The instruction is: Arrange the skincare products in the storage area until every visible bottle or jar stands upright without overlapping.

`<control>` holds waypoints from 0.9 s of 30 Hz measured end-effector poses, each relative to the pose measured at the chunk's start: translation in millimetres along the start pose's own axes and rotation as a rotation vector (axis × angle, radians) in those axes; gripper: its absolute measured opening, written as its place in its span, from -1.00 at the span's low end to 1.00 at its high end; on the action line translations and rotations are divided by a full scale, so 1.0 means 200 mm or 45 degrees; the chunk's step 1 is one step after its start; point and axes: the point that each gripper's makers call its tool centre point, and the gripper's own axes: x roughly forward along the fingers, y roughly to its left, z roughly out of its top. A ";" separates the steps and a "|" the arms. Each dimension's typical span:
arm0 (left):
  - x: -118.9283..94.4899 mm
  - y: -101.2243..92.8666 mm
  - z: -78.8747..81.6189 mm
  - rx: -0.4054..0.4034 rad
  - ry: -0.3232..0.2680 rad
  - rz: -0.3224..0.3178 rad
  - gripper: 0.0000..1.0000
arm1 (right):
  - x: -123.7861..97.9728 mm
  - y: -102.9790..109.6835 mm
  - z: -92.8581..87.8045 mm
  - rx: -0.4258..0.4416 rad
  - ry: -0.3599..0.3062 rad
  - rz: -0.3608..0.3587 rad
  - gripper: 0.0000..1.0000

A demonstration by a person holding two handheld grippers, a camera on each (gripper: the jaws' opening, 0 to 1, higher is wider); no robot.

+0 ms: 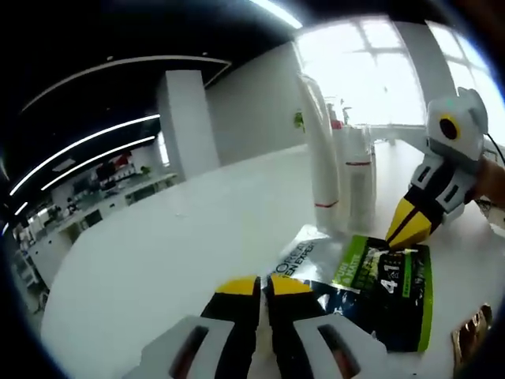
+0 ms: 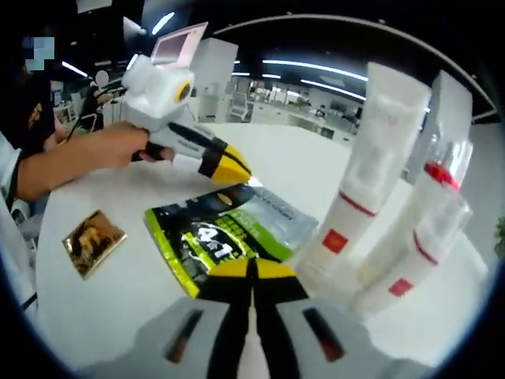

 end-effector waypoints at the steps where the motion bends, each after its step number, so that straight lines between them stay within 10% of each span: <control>1: -0.01 0.00 0.01 -0.025 -0.010 0.001 -0.96 | 0.00 0.00 0.02 0.000 -0.014 -0.007 -1.00; 10: -0.06 -0.01 0.05 -0.152 -0.075 -0.032 -1.00 | -0.05 0.03 0.16 0.077 -0.197 0.002 -1.00; 27: -0.21 -0.03 0.13 -0.397 -0.180 -0.120 -1.00 | -0.15 0.22 0.23 0.082 -0.250 0.162 -0.86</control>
